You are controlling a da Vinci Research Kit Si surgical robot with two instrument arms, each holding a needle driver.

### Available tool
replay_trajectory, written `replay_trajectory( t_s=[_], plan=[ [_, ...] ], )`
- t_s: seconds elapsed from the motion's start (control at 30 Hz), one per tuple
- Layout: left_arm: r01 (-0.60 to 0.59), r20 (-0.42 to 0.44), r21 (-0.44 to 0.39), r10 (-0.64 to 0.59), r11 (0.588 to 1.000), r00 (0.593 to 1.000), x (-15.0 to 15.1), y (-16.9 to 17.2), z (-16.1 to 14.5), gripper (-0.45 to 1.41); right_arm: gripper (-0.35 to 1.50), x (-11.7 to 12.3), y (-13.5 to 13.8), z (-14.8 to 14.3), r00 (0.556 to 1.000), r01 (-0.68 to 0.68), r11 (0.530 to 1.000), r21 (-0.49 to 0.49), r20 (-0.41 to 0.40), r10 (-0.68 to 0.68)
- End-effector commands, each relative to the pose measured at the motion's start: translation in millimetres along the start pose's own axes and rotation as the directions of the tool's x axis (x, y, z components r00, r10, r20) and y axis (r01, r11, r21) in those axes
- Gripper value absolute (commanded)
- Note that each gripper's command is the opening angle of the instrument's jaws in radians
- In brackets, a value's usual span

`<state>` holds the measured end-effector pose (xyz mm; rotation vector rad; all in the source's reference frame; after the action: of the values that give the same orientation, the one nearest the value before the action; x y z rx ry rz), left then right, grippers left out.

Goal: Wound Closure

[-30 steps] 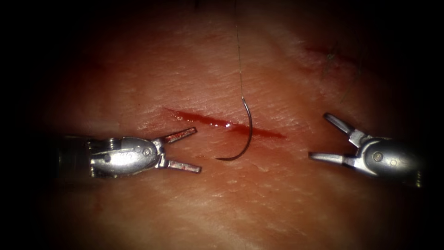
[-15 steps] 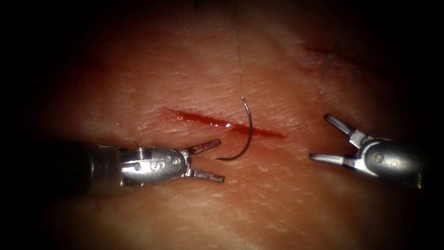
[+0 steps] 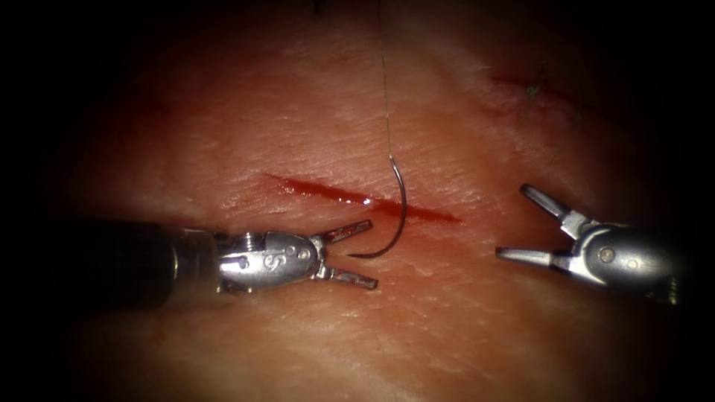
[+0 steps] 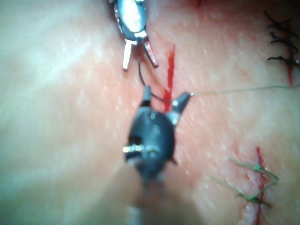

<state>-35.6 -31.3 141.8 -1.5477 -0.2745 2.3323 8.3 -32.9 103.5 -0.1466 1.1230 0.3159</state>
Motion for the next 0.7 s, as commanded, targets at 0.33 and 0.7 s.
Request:
replay_trajectory(
  t_s=[0.33, 0.7],
  plan=[
    [-0.015, -0.044, -0.022, 0.014, 1.0, 0.999, -2.0, -0.5, 1.6, 0.36, 1.24, -0.2, -0.8, 0.8, 1.0, -0.001, 1.0, 0.004, -0.005, 0.001],
    [-0.031, -0.078, -0.071, 0.026, 0.997, 0.997, -2.0, -0.4, 0.8, -0.45, 1.18, -0.2, -0.8, 0.5, 1.0, 0.0, 1.0, 0.008, -0.008, 0.0]
  ],
)
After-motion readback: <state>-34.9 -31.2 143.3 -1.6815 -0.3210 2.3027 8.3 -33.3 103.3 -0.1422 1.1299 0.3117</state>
